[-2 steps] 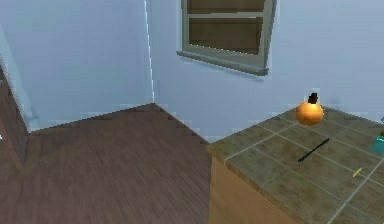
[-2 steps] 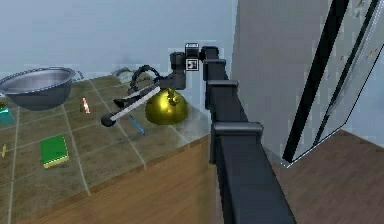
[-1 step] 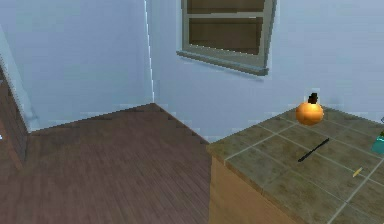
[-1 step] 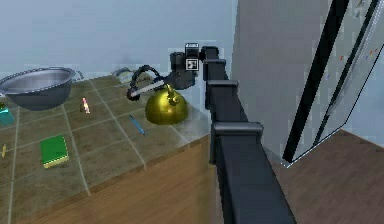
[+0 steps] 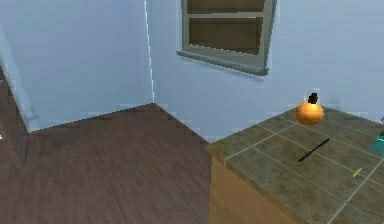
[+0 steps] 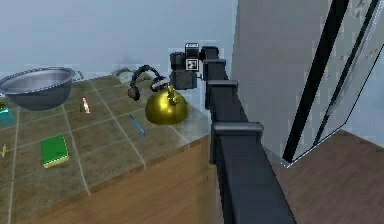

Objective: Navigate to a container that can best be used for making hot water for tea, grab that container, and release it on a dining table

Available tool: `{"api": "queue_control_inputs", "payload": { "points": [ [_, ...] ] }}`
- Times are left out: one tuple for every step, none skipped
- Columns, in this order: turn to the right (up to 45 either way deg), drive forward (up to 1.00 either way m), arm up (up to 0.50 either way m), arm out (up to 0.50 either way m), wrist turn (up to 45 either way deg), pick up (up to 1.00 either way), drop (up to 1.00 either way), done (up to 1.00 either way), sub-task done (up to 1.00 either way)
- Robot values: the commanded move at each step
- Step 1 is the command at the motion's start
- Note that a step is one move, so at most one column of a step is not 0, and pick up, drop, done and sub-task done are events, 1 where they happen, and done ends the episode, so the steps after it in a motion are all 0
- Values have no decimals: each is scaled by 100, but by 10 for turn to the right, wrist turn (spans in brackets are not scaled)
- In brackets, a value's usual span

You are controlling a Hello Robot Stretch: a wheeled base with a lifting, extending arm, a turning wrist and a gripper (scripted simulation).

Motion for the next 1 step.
{"api": "queue_control_inputs", "payload": {
  "points": [
    [0, 0, -14, 0, 0, 0, 0, 0, 0]
  ]
}}
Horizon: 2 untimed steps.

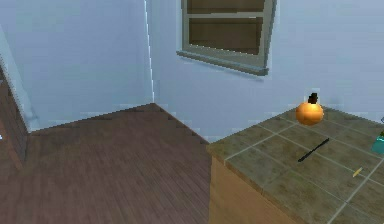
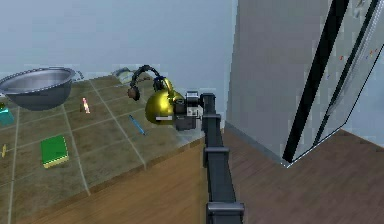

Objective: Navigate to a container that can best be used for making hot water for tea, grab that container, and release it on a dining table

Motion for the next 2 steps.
{"api": "queue_control_inputs", "payload": {
  "points": [
    [0, 0, 0, 0, 0, 100, 0, 0, 0],
    [0, 0, 10, 0, 0, 0, 0, 0, 0]
  ]
}}
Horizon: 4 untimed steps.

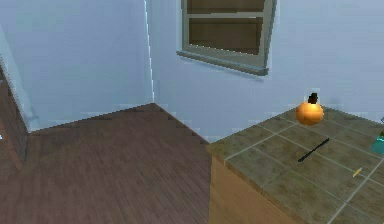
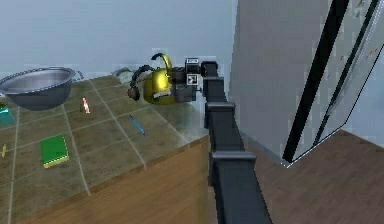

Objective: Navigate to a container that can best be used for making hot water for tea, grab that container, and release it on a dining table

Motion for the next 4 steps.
{"api": "queue_control_inputs", "payload": {
  "points": [
    [0, 0, 4, 0, 0, 0, 0, 0, 0],
    [0, 0, 0, 0, -450, 0, 0, 0, 0],
    [0, 0, 0, 0, -450, 0, 0, 0, 0],
    [0, 0, 0, 0, -210, 0, 0, 0, 0]
  ]
}}
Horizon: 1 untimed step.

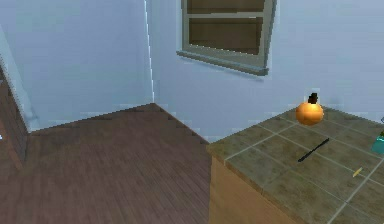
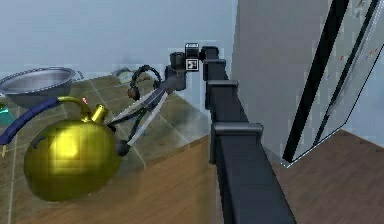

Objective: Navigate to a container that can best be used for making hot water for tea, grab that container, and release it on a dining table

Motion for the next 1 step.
{"api": "queue_control_inputs", "payload": {
  "points": [
    [0, 0, 0, -42, 0, 0, 0, 0, 0]
  ]
}}
